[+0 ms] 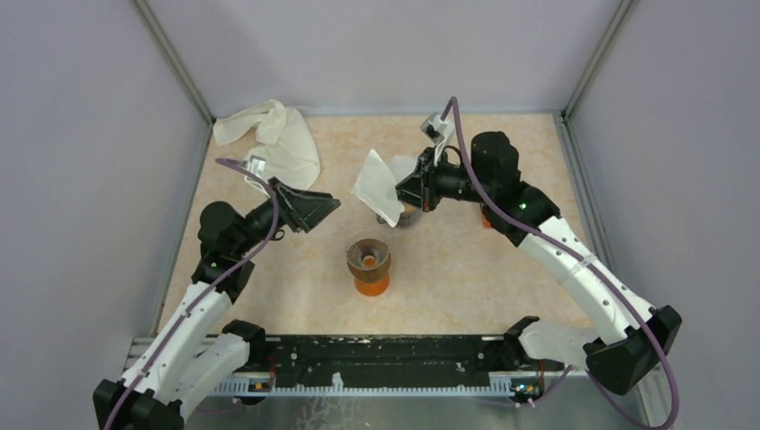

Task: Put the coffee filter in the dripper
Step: Place the coffee filter in the coffee dripper.

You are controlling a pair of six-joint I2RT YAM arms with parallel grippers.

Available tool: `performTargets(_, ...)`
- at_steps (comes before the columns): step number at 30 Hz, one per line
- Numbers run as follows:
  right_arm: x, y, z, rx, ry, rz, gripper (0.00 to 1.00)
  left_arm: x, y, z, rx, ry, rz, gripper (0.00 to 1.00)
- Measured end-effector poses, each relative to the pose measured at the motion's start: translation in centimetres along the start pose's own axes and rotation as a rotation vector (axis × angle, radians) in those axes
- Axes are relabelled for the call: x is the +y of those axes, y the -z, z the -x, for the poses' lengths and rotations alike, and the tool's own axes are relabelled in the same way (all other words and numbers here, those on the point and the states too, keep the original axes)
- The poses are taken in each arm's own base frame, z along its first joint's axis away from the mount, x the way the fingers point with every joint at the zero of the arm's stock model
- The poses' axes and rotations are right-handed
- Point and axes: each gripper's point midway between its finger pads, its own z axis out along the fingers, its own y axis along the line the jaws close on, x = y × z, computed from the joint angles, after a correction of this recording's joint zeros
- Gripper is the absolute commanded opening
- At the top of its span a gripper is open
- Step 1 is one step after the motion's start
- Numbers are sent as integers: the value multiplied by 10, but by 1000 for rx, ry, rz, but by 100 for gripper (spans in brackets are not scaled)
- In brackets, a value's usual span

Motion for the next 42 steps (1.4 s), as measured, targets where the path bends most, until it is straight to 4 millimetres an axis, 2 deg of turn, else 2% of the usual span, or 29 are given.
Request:
performTargets(4, -2, 7, 8, -1, 33, -97, 0, 4, -3, 4, 3, -1, 72, 75)
performTargets(12, -6, 6, 7, 72, 117, -331, 0, 1, -17, -16, 67, 15, 179, 80)
performTargets(19, -26, -2, -13, 185, 196, -541, 0, 7, -26, -29, 76, 33, 247, 82)
performTargets(26, -39, -6, -25, 264, 299, -710, 0, 9, -33, -26, 39, 68, 267, 83)
performTargets(35, -40, -7, -21, 270, 389, -804, 0, 6, -46, -22, 6, 115, 237, 84)
performTargets(42, -37, -16, -20, 282, 444, -833, 0, 10, -54, -30, 23, 134, 241, 84)
